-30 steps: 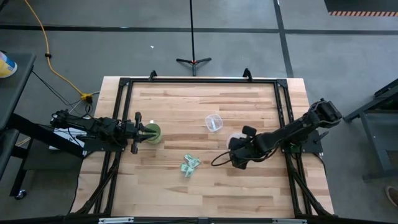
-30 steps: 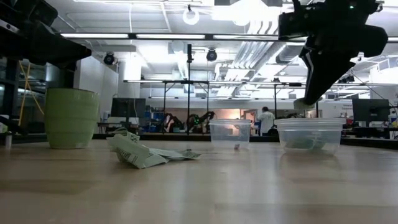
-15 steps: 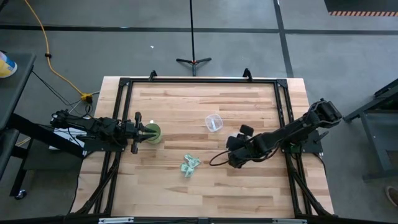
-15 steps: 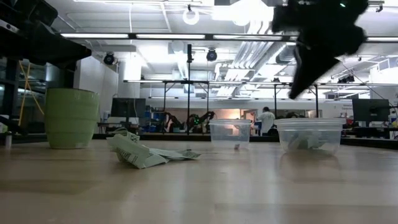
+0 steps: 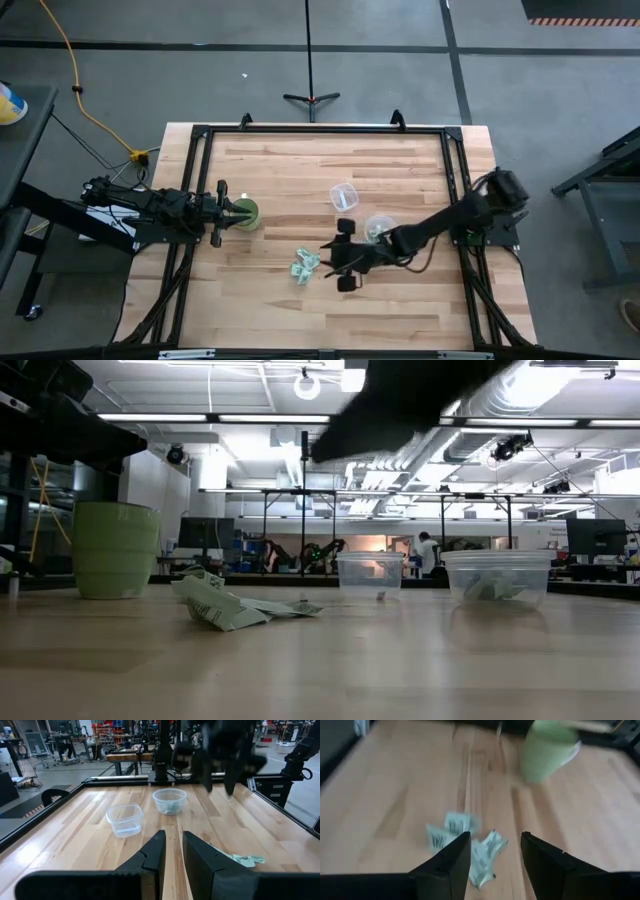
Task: Pick and place Stevia / Truvia into bins
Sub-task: Put the stevia packet into the bottom transparent container
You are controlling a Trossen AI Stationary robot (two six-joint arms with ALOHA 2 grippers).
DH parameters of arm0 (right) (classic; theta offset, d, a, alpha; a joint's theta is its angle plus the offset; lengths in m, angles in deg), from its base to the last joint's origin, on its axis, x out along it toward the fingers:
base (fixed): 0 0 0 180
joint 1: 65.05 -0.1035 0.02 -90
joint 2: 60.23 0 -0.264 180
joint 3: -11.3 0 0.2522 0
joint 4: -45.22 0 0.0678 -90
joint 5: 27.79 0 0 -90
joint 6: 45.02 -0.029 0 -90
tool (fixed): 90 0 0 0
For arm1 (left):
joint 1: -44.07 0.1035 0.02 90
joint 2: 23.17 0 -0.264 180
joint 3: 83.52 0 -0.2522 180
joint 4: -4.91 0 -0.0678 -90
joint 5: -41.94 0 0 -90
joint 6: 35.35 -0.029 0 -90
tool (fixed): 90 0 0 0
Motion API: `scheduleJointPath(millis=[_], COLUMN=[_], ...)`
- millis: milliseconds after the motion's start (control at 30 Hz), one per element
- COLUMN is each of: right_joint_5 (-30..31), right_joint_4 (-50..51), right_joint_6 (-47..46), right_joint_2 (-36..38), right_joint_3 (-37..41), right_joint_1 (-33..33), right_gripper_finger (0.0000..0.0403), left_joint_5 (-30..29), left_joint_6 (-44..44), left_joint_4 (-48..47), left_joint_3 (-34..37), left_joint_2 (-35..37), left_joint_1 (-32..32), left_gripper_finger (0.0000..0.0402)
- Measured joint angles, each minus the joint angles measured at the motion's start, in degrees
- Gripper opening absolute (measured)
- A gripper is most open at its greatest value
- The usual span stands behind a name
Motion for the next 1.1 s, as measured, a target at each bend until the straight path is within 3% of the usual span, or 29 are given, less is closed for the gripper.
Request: scheduleJointPath(millis=[233,433,733,1100], right_joint_5=[-3.0,-12.11,-17.36,-17.6], right_joint_4=[-6.12,-9.1,-7.58,-5.58], right_joint_6=[-0.16,-3.02,-5.15,-5.16], right_joint_2=[-10.09,-13.52,-15.02,-15.01], right_joint_3=[0.06,0.04,0.04,-0.04], right_joint_1=[2.31,5.39,7.86,7.82], right_gripper_finger=[0.0206,0.0234,0.0236,0.0223], left_joint_5=[0.02,0.04,0.3,0.26], left_joint_6=[-0.01,0.0,0.0,0.0], left_joint_4=[0.0,0.01,0.0,0.0], left_joint_3=[0.02,0.0,0.0,0.0], left_joint_2=[0.01,0.0,0.02,0.01], left_joint_1=[0.01,0.01,0.0,0.01], left_gripper_finger=[0.0099,0.0099,0.0099,0.0099])
